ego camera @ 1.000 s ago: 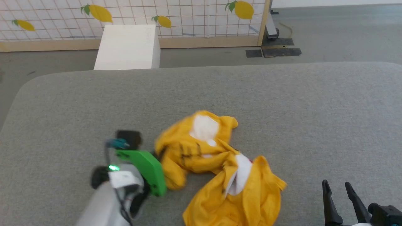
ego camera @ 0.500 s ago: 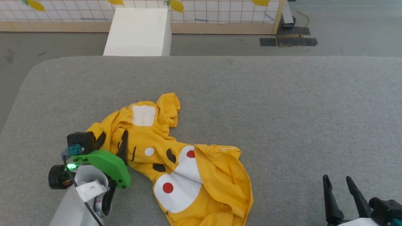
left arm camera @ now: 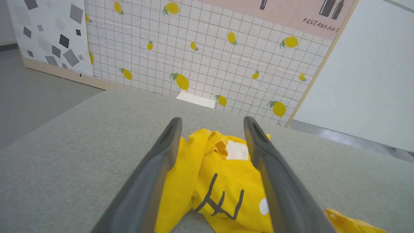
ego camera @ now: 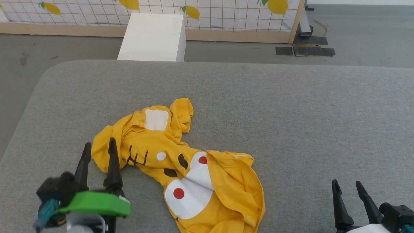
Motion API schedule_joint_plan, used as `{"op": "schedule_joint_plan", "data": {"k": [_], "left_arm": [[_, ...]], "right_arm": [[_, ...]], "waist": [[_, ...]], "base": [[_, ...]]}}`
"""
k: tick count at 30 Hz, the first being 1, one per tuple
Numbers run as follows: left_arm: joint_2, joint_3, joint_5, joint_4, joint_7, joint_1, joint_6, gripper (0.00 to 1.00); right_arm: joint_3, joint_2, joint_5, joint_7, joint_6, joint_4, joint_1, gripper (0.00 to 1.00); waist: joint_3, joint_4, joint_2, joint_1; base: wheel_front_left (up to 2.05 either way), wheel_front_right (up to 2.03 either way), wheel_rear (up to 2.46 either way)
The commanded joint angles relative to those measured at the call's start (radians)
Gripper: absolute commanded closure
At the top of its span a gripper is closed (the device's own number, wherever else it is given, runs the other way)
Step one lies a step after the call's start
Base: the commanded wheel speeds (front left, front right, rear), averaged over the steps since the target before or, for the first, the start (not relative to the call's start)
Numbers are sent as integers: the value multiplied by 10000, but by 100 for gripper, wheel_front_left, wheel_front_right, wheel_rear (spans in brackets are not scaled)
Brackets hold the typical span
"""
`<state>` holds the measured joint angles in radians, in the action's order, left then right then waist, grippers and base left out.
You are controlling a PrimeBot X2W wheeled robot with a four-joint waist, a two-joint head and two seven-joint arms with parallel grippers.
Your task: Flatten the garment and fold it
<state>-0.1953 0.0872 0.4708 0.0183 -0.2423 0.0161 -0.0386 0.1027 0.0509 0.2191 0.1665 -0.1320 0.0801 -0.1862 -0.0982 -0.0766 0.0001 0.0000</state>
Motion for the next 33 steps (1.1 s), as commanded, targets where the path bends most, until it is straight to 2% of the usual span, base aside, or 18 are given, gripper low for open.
{"op": "schedule_joint_plan", "data": {"k": [1,7,12,18,23,27,33], "left_arm": [[99,-80,12,-383,-105,-401,17,0],[574,-733,-366,-1640,-189,-1848,658,0],[1048,-953,-1035,-1841,-192,-2892,1229,0],[1298,-1053,-1541,-1683,-193,-3191,1472,0],[1386,-1092,-1696,-1705,-194,-3099,1555,0],[1420,-1079,-1728,-1702,-194,-2995,1601,0],[1441,-910,-1677,-1563,-194,-2728,1652,0]], "right_arm": [[-20,-7,10,-3,13,-30,-51,0],[17,-7,10,-1,13,-73,-174,0],[-16,-7,122,53,13,-1,-345,0],[-234,-7,68,21,13,-10,-307,0],[-618,-7,-131,-411,13,-330,151,0],[-1360,-7,-132,-1513,13,-633,930,0],[-2406,-7,23,-4241,13,-472,2242,0]], "waist": [[37,-4,-1,0],[219,-85,-1,0],[455,-287,-1,0],[746,-543,-1,0],[823,-648,-1,0],[691,-650,-1,0],[410,-779,-1,0]], "base": [[0,0,0],[0,0,0],[0,0,0],[0,0,0],[0,0,0],[0,0,0],[0,0,0]]}}
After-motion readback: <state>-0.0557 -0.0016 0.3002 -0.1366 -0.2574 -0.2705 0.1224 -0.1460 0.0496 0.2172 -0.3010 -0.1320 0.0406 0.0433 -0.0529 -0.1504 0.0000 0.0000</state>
